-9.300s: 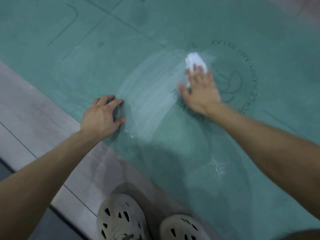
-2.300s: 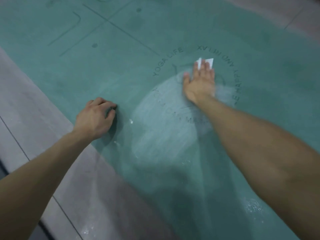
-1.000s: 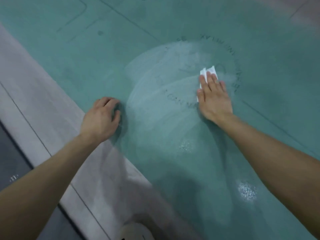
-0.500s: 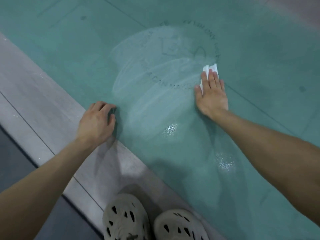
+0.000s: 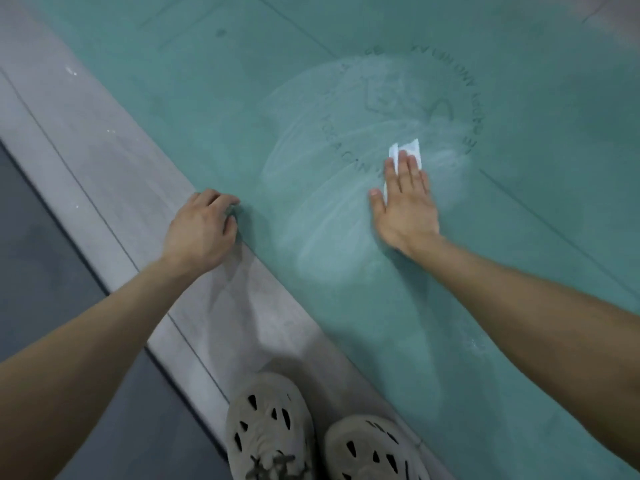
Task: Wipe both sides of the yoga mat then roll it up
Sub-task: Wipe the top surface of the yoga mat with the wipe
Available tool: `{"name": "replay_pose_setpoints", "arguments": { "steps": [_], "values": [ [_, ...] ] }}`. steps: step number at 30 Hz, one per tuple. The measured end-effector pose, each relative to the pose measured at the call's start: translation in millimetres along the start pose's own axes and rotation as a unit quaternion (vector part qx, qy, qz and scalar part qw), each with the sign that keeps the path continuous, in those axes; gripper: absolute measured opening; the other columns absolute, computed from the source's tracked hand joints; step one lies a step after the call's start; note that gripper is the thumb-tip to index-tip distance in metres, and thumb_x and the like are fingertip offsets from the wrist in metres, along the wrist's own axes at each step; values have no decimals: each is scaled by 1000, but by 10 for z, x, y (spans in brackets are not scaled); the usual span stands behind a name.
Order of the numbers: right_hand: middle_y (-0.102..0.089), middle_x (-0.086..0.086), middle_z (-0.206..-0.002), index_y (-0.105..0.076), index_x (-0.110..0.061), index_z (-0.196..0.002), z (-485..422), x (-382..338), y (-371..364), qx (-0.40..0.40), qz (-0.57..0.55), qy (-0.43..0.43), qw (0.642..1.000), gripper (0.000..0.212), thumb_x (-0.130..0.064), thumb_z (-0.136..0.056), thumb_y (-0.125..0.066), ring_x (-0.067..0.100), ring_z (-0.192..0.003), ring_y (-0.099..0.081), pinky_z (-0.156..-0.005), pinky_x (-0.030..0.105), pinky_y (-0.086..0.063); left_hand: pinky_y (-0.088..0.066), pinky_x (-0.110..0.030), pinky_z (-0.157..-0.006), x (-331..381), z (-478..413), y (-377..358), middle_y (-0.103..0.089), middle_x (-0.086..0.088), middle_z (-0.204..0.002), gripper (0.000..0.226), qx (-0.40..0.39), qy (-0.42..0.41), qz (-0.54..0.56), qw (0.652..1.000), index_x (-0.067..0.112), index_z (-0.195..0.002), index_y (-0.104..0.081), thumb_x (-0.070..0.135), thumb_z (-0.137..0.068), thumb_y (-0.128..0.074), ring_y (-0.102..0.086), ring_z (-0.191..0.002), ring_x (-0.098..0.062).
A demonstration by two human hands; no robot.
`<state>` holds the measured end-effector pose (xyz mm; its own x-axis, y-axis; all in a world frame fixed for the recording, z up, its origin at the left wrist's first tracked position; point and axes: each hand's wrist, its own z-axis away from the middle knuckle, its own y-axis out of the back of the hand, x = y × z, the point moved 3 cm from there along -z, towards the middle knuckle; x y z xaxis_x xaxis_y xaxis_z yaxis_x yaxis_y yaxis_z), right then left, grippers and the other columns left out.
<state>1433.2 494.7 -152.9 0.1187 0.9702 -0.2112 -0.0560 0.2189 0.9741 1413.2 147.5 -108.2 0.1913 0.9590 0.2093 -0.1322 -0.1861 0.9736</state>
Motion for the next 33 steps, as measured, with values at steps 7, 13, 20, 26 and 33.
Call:
{"name": "replay_pose_setpoints", "arguments": {
  "steps": [7, 13, 20, 26, 33],
  "values": [
    [-7, -2, -177, -12, -24, -169, 298, -1414, -381, -70, 53, 472, 877, 60, -37, -113, -28, 15, -163, -1, -132, 38, -2, -51, -47, -100, -400, 57, 34, -62, -8, -130, 35, 5, 60, 10, 998, 17, -132, -65, 25, -99, -59, -57, -122, -34],
    [-2, 2, -177, -9, -20, -169, -1001, -1507, -232, -63, 31, 203, 977, 63, -41, -111, -21, 18, -163, -1, -132, 44, -3, -50, -50, -105, -536, -91, 100, -56, -7, -143, 40, -9, 58, 33, 998, 16, -138, -59, 30, -102, -54, -54, -129, -35],
    [-8, -3, -177, -11, -27, -169, -447, -1916, -440, -107, 54, 534, 837, 60, -43, -113, -24, 15, -163, -3, -132, 40, -2, -47, -51, -110, -756, -480, 167, -56, -14, -144, 49, 9, 68, 22, 997, 12, -143, -56, 38, -103, -43, -55, -129, -40],
    [-13, 10, -176, -21, -13, -167, -1808, -1639, -198, -31, 24, 153, 987, 67, -42, -107, -19, 26, -163, -11, -132, 45, -7, -35, -36, -119, -794, -601, 107, -51, -12, -155, 44, -47, 30, 29, 998, 8, -147, -57, 15, -104, -49, -49, -140, -33],
    [-14, 3, -176, -17, -19, -169, -1050, -2356, -517, -69, 45, 461, 884, 64, -44, -110, -22, 20, -163, -9, -132, 43, -9, -48, -45, -103, -771, -639, 95, -60, -12, -140, 53, -20, 74, 40, 996, 15, -145, -55, 11, -92, -51, -58, -124, -39]
  ]
}}
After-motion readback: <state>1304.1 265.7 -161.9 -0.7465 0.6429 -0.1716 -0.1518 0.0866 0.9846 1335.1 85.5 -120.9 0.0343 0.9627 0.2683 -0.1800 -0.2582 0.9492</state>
